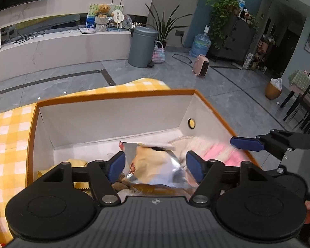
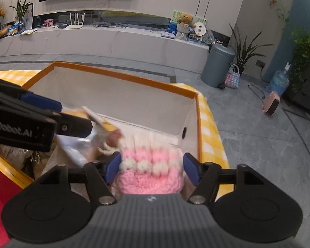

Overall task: Organize soft objects
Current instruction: 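Carry the packet and pouch into the orange box and open both tools, then withdraw both tools from the box toward the white cloth and orange ball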

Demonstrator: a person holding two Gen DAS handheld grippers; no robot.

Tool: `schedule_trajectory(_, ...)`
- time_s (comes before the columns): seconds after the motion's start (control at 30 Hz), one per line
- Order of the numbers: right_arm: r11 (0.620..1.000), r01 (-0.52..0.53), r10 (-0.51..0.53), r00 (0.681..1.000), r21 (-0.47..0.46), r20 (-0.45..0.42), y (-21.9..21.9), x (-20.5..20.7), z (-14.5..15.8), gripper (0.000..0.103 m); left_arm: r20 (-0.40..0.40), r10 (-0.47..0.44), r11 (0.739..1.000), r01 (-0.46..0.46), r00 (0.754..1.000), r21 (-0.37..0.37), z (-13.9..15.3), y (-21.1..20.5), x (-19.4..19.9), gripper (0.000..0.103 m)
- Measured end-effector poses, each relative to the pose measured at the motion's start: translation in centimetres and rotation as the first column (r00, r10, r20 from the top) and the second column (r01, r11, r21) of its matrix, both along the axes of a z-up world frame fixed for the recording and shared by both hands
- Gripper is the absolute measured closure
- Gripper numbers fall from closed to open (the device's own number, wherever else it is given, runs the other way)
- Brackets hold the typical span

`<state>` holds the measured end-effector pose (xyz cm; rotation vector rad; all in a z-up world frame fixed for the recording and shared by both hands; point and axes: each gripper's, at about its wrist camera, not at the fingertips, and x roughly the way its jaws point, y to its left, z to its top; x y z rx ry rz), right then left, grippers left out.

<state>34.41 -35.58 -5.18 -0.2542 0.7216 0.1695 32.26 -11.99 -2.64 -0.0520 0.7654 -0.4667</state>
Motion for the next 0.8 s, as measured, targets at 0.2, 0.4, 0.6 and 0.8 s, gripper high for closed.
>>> schedule_trajectory(0.2, 0.999, 0.015, -0.013, 0.998, -0.039, 0.060, 0.2, -1.5, 1.8, 0.023, 0.029, 0.003, 1.000, -0.002, 1.000, -0.022, 2.0, 0.2, -0.8, 0.017)
schedule_trajectory(0.4, 0.999, 0.026, -0.023, 0.992, -0.019, 0.126, 0.5, -4.3, 4.4, 0.021, 0.087, 0.001, 0.998, 0.004, 0.996, -0.058, 4.8, 1.1, -3.3, 0.017)
schedule_trajectory(0.6, 1.000, 0.021, -0.022, 0.976, 0.003, 0.215, 1.7, -9.1, 6.3, 0.017, 0.193, 0.012, 0.998, -0.001, 0.981, -0.058, 7.3, 2.2, -7.9, 0.017)
schedule_trajectory(0.8, 0.999, 0.007, -0.021, 0.963, 0.053, 0.269, 3.1, -14.5, 6.6, 0.017, 0.298, 0.031, 0.999, -0.023, 0.954, -0.030, 7.7, 3.3, -13.3, 0.017)
